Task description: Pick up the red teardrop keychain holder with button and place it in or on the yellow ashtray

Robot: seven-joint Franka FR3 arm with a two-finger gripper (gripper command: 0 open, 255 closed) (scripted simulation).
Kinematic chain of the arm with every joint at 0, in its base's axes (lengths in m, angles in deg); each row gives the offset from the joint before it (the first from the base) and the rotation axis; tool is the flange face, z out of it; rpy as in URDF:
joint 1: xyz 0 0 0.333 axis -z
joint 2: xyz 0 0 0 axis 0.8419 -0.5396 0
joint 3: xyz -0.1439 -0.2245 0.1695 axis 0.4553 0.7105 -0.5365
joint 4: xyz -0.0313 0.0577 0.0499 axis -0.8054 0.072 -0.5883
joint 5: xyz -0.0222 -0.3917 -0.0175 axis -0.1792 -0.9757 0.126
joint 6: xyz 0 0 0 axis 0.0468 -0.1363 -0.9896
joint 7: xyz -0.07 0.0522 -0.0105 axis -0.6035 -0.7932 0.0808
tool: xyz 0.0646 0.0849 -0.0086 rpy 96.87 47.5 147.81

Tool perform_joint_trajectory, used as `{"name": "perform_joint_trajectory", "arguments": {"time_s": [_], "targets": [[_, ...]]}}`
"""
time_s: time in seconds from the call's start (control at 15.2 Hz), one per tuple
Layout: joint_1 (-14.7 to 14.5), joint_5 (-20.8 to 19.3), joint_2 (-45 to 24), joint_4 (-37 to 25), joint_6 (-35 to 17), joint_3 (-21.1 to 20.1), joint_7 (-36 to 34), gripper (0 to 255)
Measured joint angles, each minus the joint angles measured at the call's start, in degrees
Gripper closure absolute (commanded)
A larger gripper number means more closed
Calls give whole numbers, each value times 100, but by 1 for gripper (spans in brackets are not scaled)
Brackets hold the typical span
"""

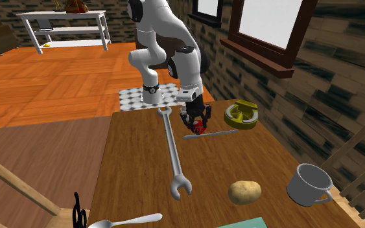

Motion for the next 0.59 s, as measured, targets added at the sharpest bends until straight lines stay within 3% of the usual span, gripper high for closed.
{"name": "perform_joint_trajectory", "arguments": {"time_s": [0.59], "targets": [[-8, -18, 120, -57, 197, 1, -39, 255]]}}
